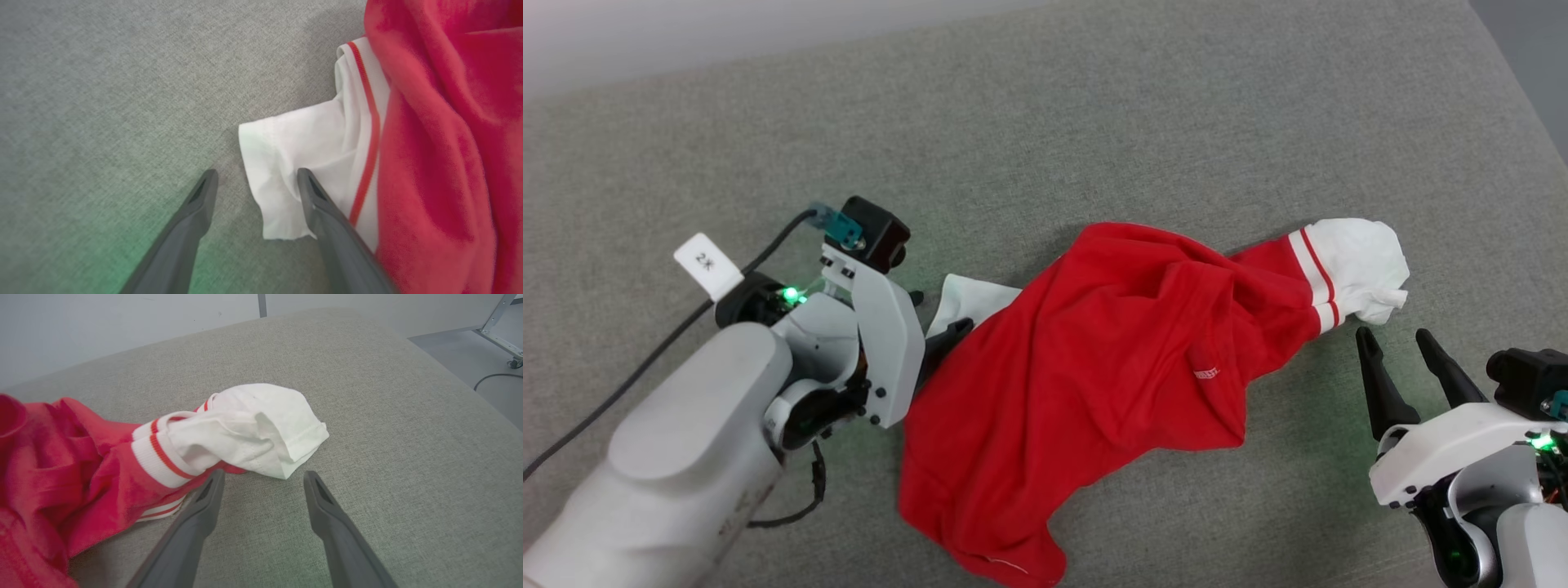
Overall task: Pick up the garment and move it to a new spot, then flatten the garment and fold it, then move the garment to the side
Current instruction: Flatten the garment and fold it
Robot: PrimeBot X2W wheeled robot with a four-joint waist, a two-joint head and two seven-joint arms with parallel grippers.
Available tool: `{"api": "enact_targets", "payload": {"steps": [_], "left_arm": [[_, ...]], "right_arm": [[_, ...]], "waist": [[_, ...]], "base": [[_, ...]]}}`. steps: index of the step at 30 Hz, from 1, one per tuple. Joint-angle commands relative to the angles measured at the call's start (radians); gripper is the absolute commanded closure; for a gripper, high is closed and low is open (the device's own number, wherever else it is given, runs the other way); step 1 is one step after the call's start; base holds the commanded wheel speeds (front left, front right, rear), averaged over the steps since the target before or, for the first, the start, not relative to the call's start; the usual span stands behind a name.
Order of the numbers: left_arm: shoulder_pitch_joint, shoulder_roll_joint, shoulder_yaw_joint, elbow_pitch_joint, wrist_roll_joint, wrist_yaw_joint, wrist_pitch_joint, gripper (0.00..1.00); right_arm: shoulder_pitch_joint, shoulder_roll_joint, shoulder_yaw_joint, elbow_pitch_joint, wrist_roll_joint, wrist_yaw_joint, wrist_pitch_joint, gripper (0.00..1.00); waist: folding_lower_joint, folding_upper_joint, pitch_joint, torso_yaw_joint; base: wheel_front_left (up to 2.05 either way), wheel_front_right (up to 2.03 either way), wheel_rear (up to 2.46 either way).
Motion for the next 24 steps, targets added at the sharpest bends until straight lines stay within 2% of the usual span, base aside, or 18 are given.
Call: {"api": "enact_targets", "payload": {"steps": [1,6,7,8,9,10,14,24], "left_arm": [[-0.009,-0.003,-0.012,0.012,-0.01,-0.002,0.002,0.0],[-0.008,-0.016,-0.053,0.083,-0.029,0.0,0.027,0.0],[-0.007,-0.022,-0.057,0.09,-0.04,0.0,0.033,0.19],[-0.006,-0.03,-0.063,0.097,-0.054,0.0,0.039,0.58],[-0.005,-0.035,-0.07,0.101,-0.066,0.0,0.046,0.86],[-0.004,-0.041,-0.071,0.107,-0.084,0.0,0.051,1.0],[-0.015,-0.053,-0.073,0.116,-0.116,0.0,0.049,1.0],[-0.081,-0.013,-0.041,0.128,-0.112,0.004,-0.006,1.0]], "right_arm": [[-0.017,0.003,0.002,0.005,0.004,0.0,-0.008,0.0],[-0.026,-0.003,0.005,0.027,0.009,0.0,-0.013,0.0],[-0.029,-0.005,0.005,0.029,0.009,0.0,-0.013,0.0],[-0.032,-0.006,0.006,0.032,0.009,0.0,-0.014,0.0],[-0.035,-0.007,0.007,0.034,0.01,0.0,-0.015,0.0],[-0.037,-0.009,0.008,0.035,0.01,0.0,-0.016,0.0],[-0.039,-0.013,0.006,0.041,0.011,0.0,-0.019,0.0],[-0.017,-0.03,-0.01,0.042,0.002,0.0,-0.009,0.0]], "waist": [[0.0,0.0,0.006,-0.004],[0.0,0.0,0.006,0.001],[0.0,0.0,0.005,0.003],[0.0,0.0,0.005,0.005],[0.0,0.0,0.004,0.006],[0.0,0.0,0.003,0.008],[0.0,0.0,0.001,0.018],[0.0,0.0,-0.032,0.072]], "base": [[0.0,0.0,0.0],[0.0,0.0,0.0],[0.0,0.0,0.0],[0.0,0.0,0.0],[0.0,0.0,0.0],[0.0,0.0,0.0],[0.0,0.0,0.0],[0.0,0.0,0.0]]}}
